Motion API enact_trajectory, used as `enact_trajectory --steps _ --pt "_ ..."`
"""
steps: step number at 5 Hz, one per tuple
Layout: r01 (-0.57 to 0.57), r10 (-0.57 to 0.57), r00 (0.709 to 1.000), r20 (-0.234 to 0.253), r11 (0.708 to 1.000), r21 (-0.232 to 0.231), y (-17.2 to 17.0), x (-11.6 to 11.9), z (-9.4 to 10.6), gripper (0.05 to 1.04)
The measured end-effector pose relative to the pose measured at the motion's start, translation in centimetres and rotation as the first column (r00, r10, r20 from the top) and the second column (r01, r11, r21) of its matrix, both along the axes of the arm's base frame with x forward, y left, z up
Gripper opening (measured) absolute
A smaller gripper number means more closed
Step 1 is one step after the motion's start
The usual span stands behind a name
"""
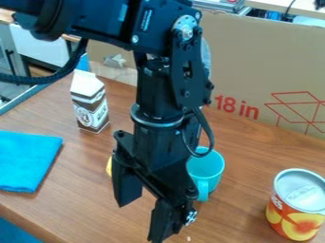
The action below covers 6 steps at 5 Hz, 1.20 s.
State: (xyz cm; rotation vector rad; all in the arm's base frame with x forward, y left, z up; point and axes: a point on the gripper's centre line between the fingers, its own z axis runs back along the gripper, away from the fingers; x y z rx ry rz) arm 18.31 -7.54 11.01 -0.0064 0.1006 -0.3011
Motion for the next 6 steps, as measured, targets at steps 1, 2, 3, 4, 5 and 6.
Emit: enact_trajectory --steps 1,2,3,4,5,6 --pt "0.0 0.0 1.0 -0.01 1.0 0.004 0.0 -0.1 -0.3 1.0" --pt "-0.03 0.03 0.996 0.084 1.0 -0.007 0.2 2.2 1.1 1.0" --pt "-0.062 0.06 0.99 0.131 0.998 0.01 0.5 3.9 1.2 1.0" --pt "-0.102 0.1 0.984 0.148 0.995 0.008 1.2 5.6 0.3 1.0" --pt "-0.109 0.117 0.975 0.188 0.993 -0.052 1.8 7.9 -0.8 1.001" --pt "-0.115 0.136 0.971 0.196 0.987 -0.116 2.1 9.8 -1.5 1.0"
